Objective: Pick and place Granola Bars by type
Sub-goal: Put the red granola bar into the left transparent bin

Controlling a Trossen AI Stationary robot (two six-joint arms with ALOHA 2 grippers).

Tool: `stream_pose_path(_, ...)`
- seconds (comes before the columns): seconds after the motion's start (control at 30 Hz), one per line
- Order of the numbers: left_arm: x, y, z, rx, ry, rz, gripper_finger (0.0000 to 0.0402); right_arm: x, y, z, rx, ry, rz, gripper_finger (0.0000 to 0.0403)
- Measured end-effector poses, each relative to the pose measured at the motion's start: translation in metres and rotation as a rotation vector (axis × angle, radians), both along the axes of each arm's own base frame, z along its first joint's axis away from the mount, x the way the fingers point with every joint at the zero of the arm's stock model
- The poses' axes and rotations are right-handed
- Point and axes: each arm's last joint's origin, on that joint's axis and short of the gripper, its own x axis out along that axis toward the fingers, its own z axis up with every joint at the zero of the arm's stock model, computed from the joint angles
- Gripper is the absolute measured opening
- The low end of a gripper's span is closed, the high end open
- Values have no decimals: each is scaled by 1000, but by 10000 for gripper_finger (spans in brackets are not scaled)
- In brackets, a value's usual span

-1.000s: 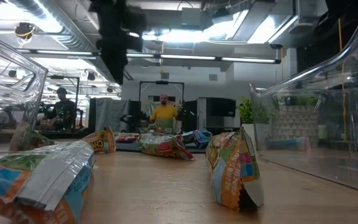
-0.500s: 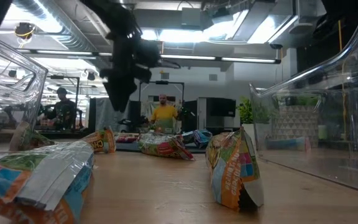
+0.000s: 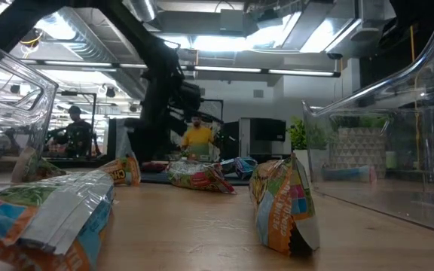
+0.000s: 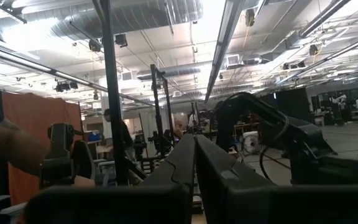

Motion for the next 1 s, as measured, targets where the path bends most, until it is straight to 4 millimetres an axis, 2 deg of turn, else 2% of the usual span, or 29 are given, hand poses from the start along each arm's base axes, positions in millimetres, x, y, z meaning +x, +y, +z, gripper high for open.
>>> stream_pose_path(0.23, 1, 2, -7, 19, 19, 58, 257, 0, 0, 0, -1, 1, 0, 18)
stream_pose_path(0.37, 3, 3, -8, 31, 4, 75, 231, 0, 0, 0, 0, 4, 0, 18)
stream_pose_path(0.53, 3, 3, -8, 55, 12, 96, 177, 0, 0, -1, 0, 7, 0, 18)
stream_pose_path(0.9, 1, 2, -7, 56, 30, 139, 28, 0, 0, -1, 0, 10, -1, 18)
stream_pose_path(1.0, -1, 0, -5, 39, 56, 152, 8, 0, 0, -1, -1, 11, -1, 18)
